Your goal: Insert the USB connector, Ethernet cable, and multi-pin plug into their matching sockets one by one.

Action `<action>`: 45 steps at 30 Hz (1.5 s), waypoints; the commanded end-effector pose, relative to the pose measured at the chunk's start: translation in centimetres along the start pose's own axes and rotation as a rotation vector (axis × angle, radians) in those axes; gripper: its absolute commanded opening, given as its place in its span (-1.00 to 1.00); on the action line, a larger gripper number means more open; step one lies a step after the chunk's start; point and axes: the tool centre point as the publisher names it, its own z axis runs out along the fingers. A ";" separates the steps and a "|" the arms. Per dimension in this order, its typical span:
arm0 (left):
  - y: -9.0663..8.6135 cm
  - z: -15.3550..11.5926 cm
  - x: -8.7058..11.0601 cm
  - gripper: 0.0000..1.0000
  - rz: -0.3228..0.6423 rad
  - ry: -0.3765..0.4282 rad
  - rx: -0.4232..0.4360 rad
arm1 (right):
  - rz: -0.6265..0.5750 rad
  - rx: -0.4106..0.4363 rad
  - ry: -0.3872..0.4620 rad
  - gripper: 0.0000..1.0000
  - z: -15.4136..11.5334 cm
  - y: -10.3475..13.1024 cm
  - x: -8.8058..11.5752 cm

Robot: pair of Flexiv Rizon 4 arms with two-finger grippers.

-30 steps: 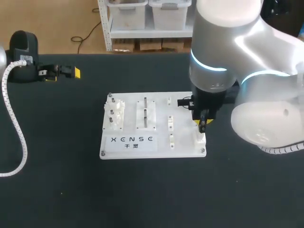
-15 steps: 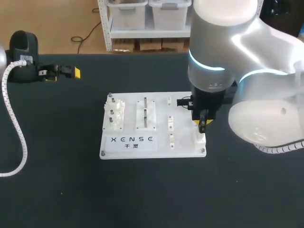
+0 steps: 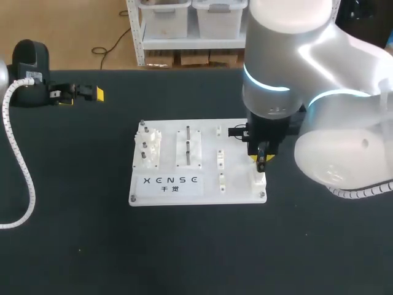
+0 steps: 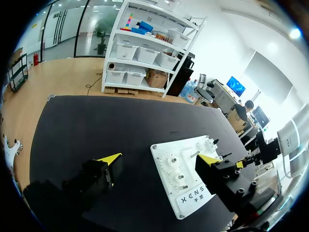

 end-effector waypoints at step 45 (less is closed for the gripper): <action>0.0 0.0 0.0 1.00 0.000 0.000 0.000 | 0.004 -0.004 -0.064 -1.00 1.0 0.0 1.9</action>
